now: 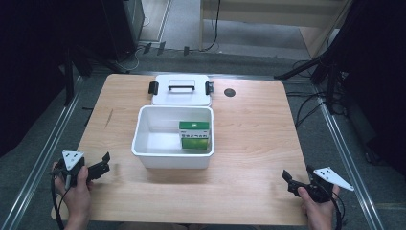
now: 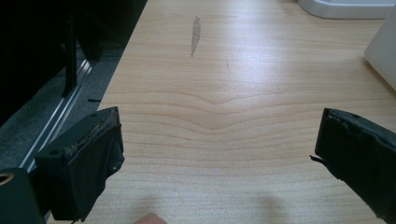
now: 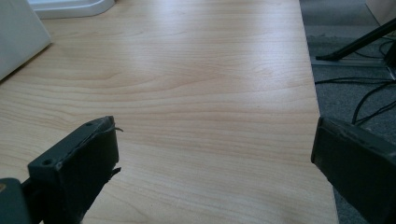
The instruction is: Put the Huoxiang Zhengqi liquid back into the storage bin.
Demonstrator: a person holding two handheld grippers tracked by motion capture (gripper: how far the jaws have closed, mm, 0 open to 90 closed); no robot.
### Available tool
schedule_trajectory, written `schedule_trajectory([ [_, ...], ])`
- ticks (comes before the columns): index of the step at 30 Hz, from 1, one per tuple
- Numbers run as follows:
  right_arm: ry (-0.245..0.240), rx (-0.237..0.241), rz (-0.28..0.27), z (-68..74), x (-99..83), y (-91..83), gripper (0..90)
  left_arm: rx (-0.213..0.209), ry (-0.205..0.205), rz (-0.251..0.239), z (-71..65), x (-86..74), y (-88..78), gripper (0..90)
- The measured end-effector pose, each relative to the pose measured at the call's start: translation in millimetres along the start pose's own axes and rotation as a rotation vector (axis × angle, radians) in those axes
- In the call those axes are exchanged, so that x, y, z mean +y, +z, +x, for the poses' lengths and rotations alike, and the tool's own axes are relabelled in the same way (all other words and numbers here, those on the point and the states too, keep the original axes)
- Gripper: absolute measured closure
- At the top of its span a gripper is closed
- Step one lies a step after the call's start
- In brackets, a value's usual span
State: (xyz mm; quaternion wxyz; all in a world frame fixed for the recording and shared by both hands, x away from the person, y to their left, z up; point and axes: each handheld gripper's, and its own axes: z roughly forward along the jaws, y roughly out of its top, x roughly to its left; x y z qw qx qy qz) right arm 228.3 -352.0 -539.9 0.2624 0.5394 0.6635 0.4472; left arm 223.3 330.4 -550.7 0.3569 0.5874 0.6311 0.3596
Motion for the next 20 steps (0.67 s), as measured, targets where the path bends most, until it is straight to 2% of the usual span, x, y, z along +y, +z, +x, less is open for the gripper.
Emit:
schedule_trajectory([
  [5,-0.001,-0.004,-0.012,2.2,-2.9,-2.2,1.0,0.000,0.000,0.000,-0.1,-0.1,0.1,1.7],
  [9,0.004,0.010,-0.018,1.4,-4.7,-2.5,1.0,0.000,-0.001,0.001,0.0,0.0,0.2,1.7],
  [15,-0.001,-0.014,-0.038,3.9,-6.1,-3.6,1.0,0.001,-0.006,0.002,0.3,0.0,0.2,1.8],
  [20,0.011,-0.011,-0.036,2.9,-6.1,-3.4,1.0,-0.002,-0.010,0.004,0.9,0.0,0.0,1.7],
])
